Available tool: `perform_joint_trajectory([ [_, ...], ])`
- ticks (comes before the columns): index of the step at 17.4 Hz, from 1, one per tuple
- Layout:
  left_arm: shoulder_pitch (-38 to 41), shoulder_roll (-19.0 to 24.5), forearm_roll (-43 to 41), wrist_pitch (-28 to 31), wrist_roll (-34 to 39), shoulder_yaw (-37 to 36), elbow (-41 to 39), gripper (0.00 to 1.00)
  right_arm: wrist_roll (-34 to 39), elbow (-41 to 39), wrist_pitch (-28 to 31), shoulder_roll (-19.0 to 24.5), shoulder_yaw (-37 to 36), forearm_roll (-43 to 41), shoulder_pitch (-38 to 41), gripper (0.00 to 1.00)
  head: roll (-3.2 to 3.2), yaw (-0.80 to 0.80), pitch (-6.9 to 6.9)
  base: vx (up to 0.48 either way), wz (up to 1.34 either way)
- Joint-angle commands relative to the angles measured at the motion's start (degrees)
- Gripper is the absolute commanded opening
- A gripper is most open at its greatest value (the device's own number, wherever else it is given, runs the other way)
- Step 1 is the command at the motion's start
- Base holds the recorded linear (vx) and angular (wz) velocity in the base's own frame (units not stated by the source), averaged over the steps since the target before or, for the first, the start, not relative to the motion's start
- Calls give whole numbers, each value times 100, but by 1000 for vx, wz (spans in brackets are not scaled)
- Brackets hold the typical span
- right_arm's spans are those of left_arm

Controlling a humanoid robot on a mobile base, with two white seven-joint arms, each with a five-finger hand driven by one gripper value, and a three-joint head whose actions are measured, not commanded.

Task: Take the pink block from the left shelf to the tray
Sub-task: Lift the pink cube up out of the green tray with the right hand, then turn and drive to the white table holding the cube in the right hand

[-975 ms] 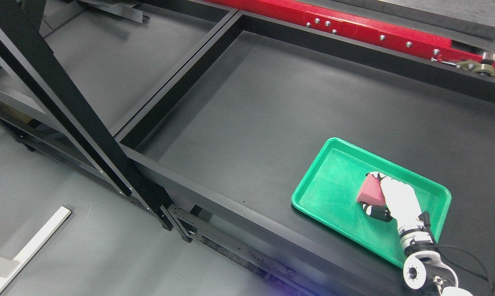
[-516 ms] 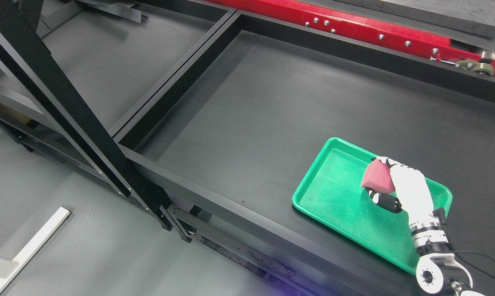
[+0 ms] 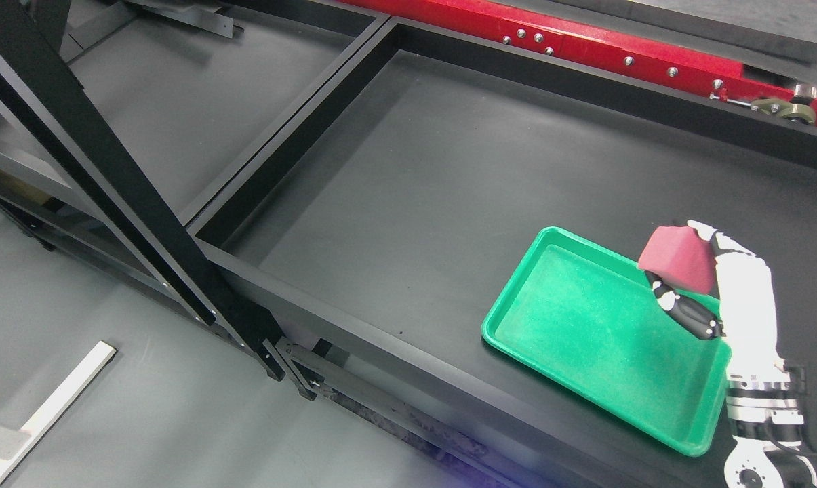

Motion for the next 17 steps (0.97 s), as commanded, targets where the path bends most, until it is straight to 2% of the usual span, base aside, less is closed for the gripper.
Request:
perform_joint_trajectory([
  [1, -123, 100, -9, -4, 4, 0, -100, 100, -51, -299, -54, 33, -453, -260, 58, 4, 0, 0, 0, 0, 0],
  [12, -123, 100, -9, -4, 4, 0, -100, 100, -16, -299, -45, 7, -445, -252, 57, 4, 0, 0, 0, -8, 29],
  [17, -123, 100, -9, -4, 4, 0, -100, 100, 107, -299, -27, 199, -287, -251, 49, 4, 0, 0, 0, -85, 414],
])
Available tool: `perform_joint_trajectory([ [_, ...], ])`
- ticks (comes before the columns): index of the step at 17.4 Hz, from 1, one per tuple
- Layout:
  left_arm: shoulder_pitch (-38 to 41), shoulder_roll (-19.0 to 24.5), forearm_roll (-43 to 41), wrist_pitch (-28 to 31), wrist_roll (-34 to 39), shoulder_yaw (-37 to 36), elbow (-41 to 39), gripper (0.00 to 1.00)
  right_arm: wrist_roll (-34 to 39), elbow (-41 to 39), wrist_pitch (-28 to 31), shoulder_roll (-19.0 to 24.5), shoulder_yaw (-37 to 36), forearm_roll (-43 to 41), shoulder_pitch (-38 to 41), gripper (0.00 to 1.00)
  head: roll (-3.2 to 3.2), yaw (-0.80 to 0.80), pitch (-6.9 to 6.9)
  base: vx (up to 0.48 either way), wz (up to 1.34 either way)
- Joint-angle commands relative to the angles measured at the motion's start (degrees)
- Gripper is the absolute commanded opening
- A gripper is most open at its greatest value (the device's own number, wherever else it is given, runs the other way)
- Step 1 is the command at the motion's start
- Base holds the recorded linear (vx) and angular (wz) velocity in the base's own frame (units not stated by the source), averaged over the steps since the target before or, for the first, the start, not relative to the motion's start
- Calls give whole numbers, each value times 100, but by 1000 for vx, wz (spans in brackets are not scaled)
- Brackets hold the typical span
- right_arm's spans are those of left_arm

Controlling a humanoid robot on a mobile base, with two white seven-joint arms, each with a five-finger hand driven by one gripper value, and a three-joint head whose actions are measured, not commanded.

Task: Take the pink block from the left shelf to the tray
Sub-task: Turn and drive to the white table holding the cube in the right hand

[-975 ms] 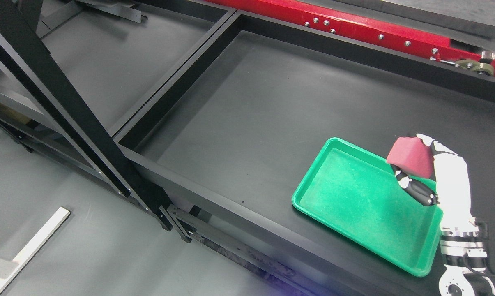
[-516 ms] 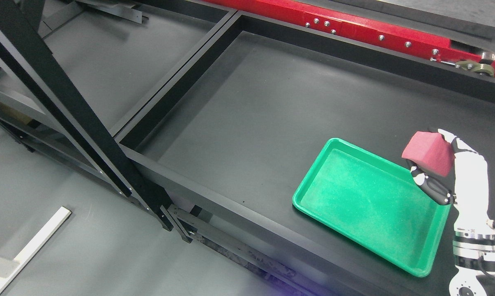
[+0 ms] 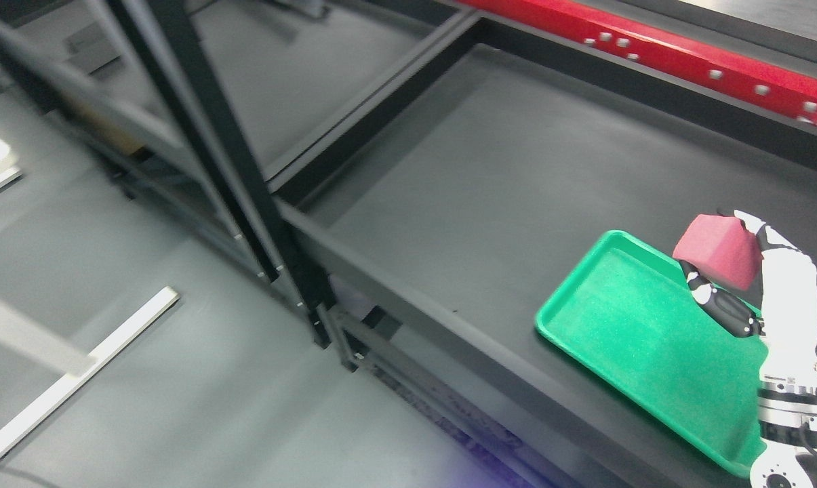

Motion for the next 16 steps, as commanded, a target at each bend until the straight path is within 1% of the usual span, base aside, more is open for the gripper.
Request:
perform_joint_trajectory([
  [1, -122, 100, -9, -4, 4, 0, -100, 100, 117, -49, 36, 183, 125, -3, 15, 4, 0, 0, 0, -98, 783],
  [5, -122, 100, -9, -4, 4, 0, -100, 100, 153, -49, 36, 235, 196, -3, 7, 4, 0, 0, 0, -151, 950],
  [16, -122, 100, -9, -4, 4, 0, -100, 100, 153, -40, 36, 192, 310, 6, -11, 4, 0, 0, 0, -176, 1054],
])
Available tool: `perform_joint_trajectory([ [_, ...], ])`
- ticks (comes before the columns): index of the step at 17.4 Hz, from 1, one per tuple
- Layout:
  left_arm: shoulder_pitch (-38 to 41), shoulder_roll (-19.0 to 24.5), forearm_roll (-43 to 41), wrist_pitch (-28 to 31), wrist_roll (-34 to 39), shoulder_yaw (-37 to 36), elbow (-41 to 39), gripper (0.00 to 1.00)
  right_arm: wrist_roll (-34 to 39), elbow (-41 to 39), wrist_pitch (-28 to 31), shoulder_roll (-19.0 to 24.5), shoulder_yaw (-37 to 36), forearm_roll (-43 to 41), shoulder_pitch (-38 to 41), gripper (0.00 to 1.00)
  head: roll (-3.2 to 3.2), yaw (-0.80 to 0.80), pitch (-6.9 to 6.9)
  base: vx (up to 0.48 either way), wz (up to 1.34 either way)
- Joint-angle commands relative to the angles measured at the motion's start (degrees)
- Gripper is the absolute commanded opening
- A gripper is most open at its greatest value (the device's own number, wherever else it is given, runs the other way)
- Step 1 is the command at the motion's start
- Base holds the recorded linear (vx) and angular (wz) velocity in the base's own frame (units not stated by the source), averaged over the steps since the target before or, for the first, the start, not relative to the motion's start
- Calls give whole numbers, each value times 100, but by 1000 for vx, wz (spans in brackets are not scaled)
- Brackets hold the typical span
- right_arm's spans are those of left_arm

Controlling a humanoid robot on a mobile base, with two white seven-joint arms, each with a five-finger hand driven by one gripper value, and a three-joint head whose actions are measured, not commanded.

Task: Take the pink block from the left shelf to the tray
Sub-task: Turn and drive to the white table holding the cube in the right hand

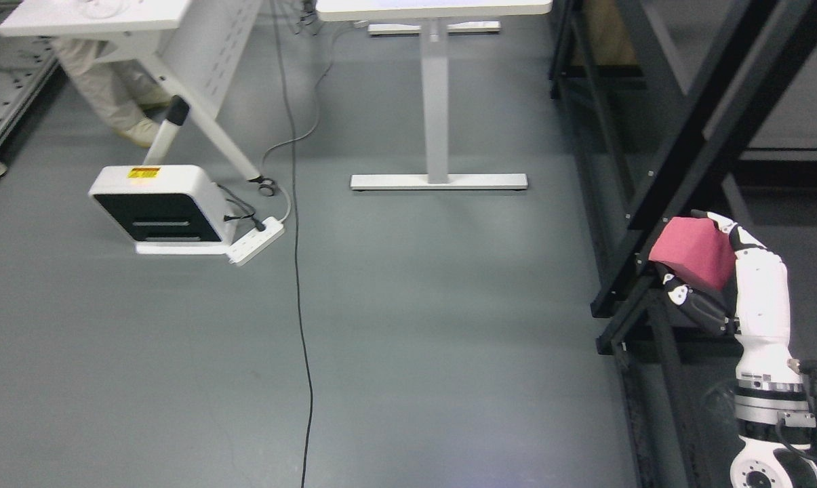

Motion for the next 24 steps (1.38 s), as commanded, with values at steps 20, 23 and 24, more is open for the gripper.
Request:
perform_joint_trajectory([
  [20, -126, 100, -9, -4, 4, 0, -101, 100, 3, -14, 1, -26, 178, -2, 91, 4, 0, 0, 0, 128, 253],
  [23, -126, 100, -9, -4, 4, 0, -101, 100, 11, -14, 1, -61, 178, -2, 126, 4, 0, 0, 0, 348, -74],
  [24, -126, 100, -9, -4, 4, 0, -101, 100, 3, -14, 1, -70, 178, -2, 135, 4, 0, 0, 0, 390, -148],
])
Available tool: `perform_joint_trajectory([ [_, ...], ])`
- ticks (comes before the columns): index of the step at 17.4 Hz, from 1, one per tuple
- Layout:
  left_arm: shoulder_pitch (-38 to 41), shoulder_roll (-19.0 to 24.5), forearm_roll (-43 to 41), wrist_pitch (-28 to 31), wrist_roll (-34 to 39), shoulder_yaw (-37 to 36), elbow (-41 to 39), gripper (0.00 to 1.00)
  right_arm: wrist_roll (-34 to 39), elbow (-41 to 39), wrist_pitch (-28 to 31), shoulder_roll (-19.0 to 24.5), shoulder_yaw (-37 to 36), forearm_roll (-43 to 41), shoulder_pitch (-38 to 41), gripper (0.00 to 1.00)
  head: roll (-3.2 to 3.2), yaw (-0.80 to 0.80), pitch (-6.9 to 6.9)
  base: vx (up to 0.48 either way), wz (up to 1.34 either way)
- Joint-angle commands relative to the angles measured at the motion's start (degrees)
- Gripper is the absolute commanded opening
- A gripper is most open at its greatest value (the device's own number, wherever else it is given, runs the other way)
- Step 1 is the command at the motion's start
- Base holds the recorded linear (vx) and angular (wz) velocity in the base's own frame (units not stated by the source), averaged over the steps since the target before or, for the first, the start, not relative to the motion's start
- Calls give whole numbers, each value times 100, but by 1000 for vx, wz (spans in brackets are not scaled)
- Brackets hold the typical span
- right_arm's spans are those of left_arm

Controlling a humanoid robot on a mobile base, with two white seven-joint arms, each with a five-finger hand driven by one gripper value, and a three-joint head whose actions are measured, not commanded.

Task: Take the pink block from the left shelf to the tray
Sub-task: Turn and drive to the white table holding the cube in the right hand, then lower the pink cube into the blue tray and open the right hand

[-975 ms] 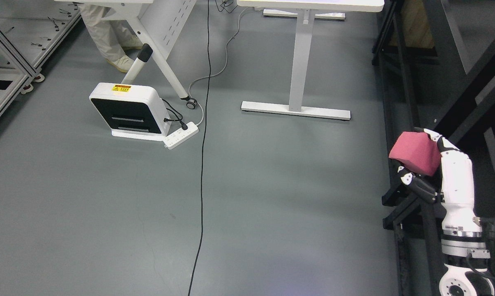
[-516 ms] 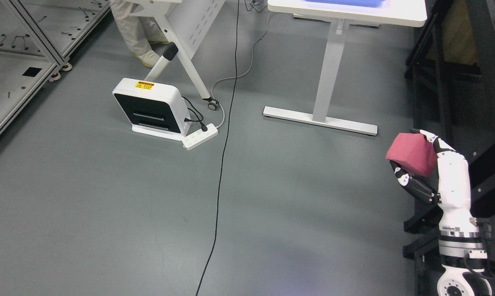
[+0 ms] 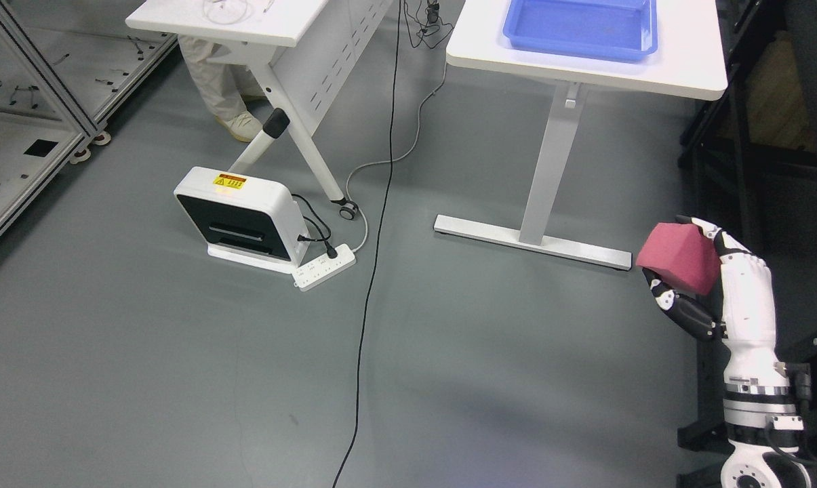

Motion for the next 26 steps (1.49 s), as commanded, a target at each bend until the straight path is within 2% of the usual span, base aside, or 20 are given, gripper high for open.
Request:
perform_joint_trajectory([
  [1, -122, 100, -9, -5, 6, 0, -100, 100, -27, -6, 0, -43, 9, 1, 54, 4, 0, 0, 0, 328, -127],
  [18, -122, 100, -9, -5, 6, 0, -100, 100, -18, 3, 0, -25, 88, 1, 142, 7, 0, 0, 0, 399, -49],
  [24, -122, 100, -9, -5, 6, 0, -100, 100, 201, 3, 9, -34, 220, 9, 142, 8, 0, 0, 0, 341, 134],
  [26, -122, 100, -9, -5, 6, 0, -100, 100, 621, 3, 114, -25, 281, 1, 142, 8, 0, 0, 0, 276, 120],
])
